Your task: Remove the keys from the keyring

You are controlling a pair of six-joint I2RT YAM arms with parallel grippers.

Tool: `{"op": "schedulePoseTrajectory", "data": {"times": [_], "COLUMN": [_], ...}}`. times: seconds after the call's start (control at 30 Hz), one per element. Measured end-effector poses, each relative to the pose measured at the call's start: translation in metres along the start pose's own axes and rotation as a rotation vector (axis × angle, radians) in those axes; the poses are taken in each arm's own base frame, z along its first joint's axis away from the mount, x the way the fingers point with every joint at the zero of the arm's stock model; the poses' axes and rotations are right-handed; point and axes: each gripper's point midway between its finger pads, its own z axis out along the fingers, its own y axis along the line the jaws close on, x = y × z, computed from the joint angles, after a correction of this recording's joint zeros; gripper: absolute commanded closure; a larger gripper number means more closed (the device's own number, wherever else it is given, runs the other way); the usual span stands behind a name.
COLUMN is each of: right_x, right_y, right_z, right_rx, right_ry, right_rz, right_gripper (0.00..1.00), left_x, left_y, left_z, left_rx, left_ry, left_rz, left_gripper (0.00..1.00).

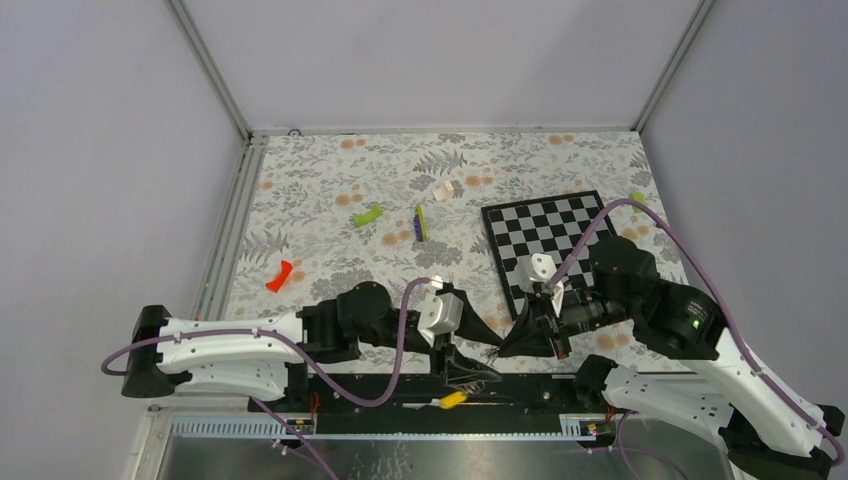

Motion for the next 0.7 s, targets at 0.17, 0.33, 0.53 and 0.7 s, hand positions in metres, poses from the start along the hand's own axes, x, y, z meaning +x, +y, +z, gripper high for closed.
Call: {"op": "schedulePoseTrajectory", "data": {"times": [0.17,0.33,0.53,0.7], "right_x": [0.0,-0.001,0.0,0.001], "right_y": [0.0,0.003,0.005,0.007], "right_z": [0.0,-0.003,-0.01,-0.018], "right_rx": [0.0,0.0,0.028,0.053], "right_ry": [-0.001,-0.01,-0.041,-0.088], "right_rz": [0.0,-0.01,-0.051,-0.132], "right_gripper": [1.0,1.0,1.0,1.0], "left_x": [0.001,-0.003,-0.023,-0.039], "left_y": [-0.002,0.0,-0.001,0.001], "left_z": [0.002,0.001,-0.011,-0.021], "left_rx": [0.007,-0.012,-0.041,-0.08], "left_ry": [0.001,-0.012,-0.067,-0.111], "left_rz": [-0.006,-0.003,0.017,0.035], "left_gripper": [0.43,0.4,0.38,0.39]}}
